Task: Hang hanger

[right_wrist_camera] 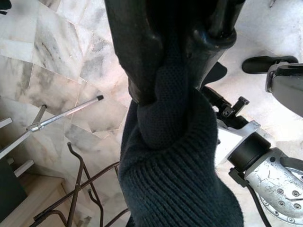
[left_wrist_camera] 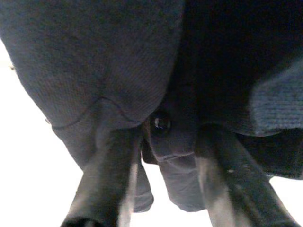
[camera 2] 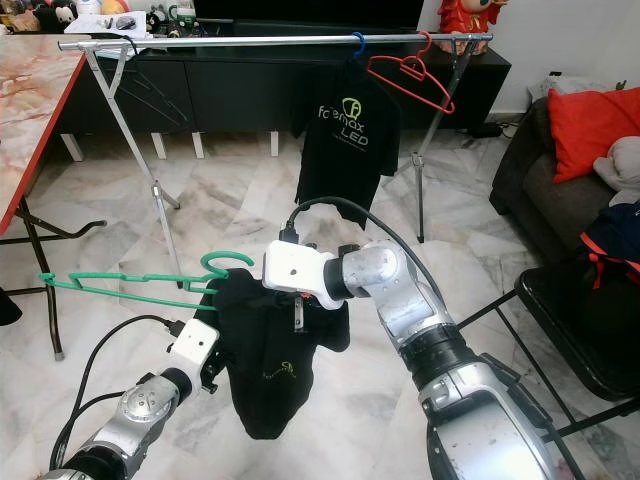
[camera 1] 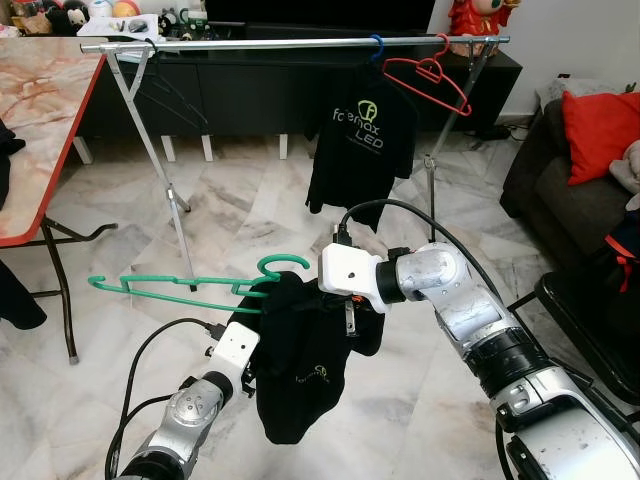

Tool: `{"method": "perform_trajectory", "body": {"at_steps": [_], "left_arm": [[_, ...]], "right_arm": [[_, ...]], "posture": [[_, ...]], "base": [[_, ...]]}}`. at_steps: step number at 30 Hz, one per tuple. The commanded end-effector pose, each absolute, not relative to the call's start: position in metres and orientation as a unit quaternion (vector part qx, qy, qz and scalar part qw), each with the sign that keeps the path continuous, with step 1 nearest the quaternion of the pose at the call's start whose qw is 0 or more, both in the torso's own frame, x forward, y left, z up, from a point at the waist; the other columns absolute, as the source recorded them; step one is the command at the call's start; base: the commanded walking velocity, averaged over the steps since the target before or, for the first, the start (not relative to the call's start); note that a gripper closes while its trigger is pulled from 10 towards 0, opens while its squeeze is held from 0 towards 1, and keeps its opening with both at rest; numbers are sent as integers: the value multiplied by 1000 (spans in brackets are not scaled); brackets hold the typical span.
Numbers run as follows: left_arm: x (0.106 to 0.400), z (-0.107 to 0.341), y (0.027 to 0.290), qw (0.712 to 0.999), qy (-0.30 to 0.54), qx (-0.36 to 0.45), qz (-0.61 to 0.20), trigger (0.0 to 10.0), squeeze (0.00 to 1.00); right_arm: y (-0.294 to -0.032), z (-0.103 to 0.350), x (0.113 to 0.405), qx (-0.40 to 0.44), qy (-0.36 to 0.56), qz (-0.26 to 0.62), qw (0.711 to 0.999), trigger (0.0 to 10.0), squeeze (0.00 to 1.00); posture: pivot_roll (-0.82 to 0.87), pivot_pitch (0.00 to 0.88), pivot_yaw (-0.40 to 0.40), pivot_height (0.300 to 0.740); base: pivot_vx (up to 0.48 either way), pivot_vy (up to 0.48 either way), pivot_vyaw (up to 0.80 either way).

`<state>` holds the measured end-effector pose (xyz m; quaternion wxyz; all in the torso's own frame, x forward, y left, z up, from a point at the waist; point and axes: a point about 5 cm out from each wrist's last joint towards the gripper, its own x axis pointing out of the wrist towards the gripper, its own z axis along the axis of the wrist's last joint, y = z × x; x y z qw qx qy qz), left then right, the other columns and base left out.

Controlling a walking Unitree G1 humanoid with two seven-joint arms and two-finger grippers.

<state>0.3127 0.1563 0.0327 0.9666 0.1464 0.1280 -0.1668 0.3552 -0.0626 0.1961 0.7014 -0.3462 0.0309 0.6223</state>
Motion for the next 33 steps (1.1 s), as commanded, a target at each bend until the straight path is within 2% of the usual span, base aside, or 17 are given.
{"method": "perform_trajectory", "body": {"at_steps": [1, 17, 25, 33], "left_arm": [[309, 27, 154, 964, 141, 144, -172, 0, 0], [309, 25, 158, 966, 153, 150, -148, 0, 0], [308, 24, 161, 966, 157, 149, -141, 0, 0], [304, 20, 163, 962, 169, 149, -152, 0, 0]], "right_arm": [[-62, 200, 355, -347, 18, 622, 702, 0, 0], [-69, 195, 354, -349, 29, 617, 704, 0, 0], [-86, 186, 358, -358, 55, 597, 716, 0, 0], [-124, 167, 362, -370, 111, 549, 741, 0, 0]], "posture": [[-29, 104, -101, 721], [-31, 107, -103, 721], [-30, 114, -102, 721], [-30, 118, -102, 721]], "base": [[0, 0, 0], [0, 0, 0], [0, 0, 0], [0, 0, 0]]}}
